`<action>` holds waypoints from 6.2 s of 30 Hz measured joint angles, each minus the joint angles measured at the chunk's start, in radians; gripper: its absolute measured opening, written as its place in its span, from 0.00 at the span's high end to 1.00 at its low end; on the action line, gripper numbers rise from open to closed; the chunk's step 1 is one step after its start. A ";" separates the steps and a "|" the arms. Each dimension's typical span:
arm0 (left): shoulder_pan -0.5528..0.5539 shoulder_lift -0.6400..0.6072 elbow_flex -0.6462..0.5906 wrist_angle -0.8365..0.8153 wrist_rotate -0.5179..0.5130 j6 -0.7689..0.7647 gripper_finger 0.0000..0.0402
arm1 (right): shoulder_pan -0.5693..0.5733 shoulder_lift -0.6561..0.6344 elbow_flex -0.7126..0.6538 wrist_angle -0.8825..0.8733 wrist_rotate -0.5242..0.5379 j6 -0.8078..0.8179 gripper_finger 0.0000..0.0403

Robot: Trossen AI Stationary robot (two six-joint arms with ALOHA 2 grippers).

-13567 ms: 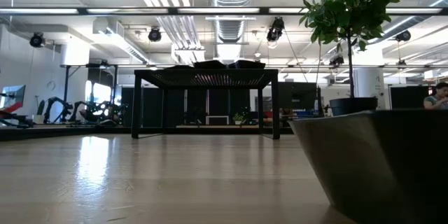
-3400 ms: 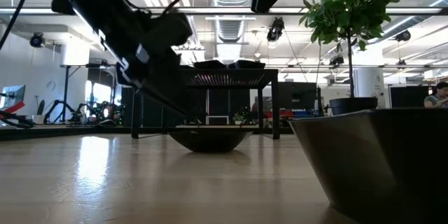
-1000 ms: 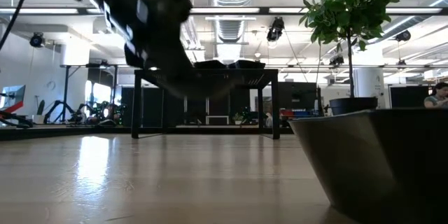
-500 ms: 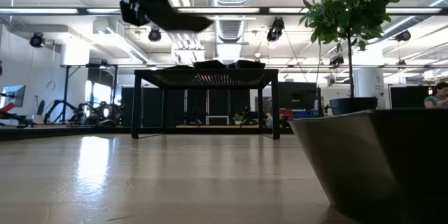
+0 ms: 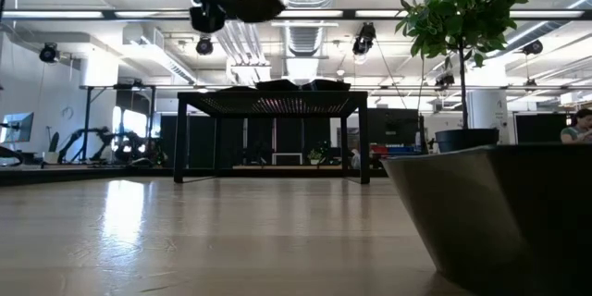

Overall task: Pick & Place Mini shaped plates
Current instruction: Stack the leaf shaped plate on top of the leaf shaped plates on the shelf, then stack the distorted square plate on top of the distorted square plates on the shelf

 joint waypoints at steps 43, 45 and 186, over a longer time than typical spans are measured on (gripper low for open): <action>0.418 0.414 0.335 -0.326 0.051 0.559 1.00 | -0.033 -0.005 -0.001 -0.003 0.007 0.006 0.84; 0.408 0.424 0.335 -0.326 0.052 0.554 1.00 | -0.032 -0.005 -0.001 -0.003 0.007 0.010 0.84; -1.035 0.007 -0.292 0.336 -0.717 0.162 0.82 | 0.188 0.153 -1.029 1.352 -0.419 0.280 0.90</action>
